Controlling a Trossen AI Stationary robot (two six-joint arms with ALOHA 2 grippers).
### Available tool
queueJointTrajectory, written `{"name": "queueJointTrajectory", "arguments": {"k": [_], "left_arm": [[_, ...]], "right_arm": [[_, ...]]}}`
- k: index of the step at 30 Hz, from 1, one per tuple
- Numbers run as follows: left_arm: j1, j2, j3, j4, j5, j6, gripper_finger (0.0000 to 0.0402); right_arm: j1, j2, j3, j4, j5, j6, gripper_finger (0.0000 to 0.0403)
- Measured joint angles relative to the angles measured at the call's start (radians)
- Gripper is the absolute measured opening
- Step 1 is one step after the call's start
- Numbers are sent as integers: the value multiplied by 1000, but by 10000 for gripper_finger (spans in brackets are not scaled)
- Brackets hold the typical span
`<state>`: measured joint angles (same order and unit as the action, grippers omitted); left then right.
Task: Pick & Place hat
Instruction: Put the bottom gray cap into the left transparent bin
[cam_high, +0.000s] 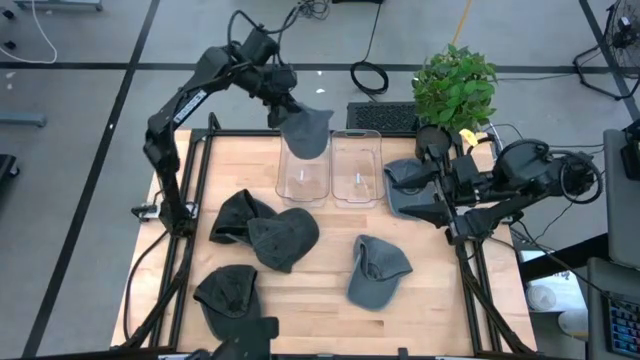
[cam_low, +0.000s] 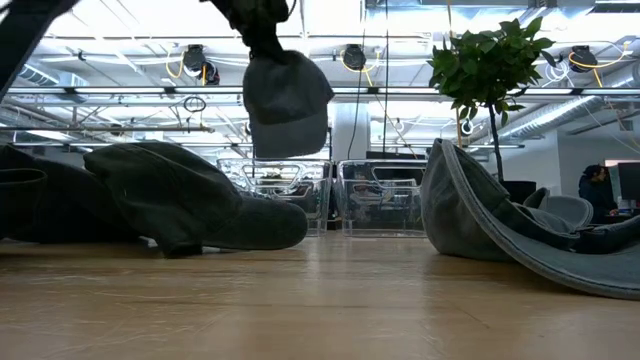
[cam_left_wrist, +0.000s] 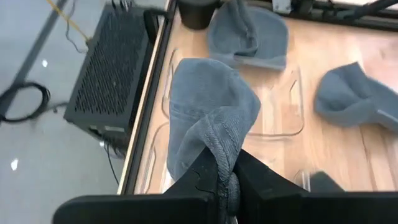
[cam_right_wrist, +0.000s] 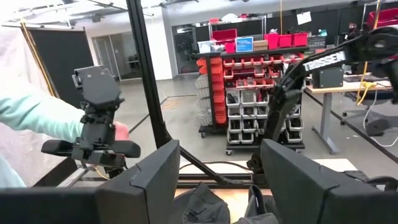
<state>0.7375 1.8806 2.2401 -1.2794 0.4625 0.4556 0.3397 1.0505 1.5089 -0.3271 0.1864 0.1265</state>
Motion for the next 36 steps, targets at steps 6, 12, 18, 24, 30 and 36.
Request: {"name": "queueJointTrajectory", "arguments": {"k": [6,12,18,24,30,36], "left_arm": [[26,58,9,-57,-11,15,19],[30,98,9,-54,-13,-33,19],[10,110,-2,5,-37,-88,19],[2,109,-50,48,-45,-142,19],[-13,110,-131,52,-45,-155,19],[-33,110,-188,98,-52,-197,19]], "right_arm": [[0,18,0,1,0,0,212],[0,28,0,9,1,0,212],[0,29,0,8,12,-12,212],[0,29,0,8,50,-30,212],[0,29,0,7,49,-39,212],[0,29,0,5,49,-42,212]]}}
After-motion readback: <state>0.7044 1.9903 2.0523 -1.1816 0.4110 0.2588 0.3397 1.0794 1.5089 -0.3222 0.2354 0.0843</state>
